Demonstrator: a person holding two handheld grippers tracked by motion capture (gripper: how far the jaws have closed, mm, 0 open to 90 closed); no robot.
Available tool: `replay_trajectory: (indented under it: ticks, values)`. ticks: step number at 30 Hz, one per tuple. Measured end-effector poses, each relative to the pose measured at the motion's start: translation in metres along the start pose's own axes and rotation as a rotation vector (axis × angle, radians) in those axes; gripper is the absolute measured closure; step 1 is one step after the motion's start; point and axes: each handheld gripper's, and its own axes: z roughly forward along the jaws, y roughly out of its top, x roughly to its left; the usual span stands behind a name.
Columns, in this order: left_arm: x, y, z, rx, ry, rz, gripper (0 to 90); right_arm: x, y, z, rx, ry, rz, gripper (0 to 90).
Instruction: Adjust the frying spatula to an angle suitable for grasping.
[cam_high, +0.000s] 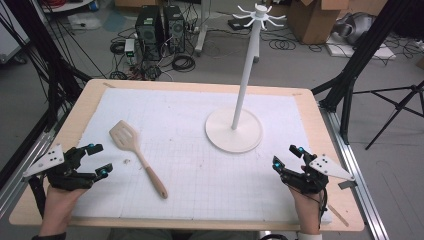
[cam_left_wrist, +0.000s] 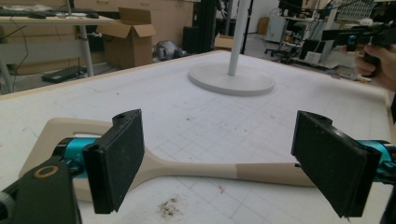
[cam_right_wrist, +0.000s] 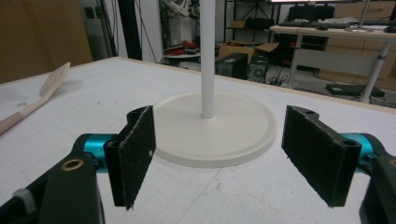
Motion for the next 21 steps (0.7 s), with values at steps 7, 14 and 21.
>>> replay_trajectory:
  ticks: [7, 14, 21]
  values:
    - [-0.007, 0.001, 0.006, 0.035, 0.005, 0.018, 19.4, -0.002, 0.0, 0.001, 0.004, -0.007, 0.005, 24.8]
    - [-0.014, 0.001, 0.008, 0.059, -0.044, 0.064, 36.4, -0.001, 0.001, -0.001, 0.0, -0.007, 0.001, 24.9]
    - [-0.023, -0.003, 0.017, 0.194, -0.18, 0.114, 57.6, -0.002, 0.001, -0.004, -0.008, -0.014, 0.009, 24.9]
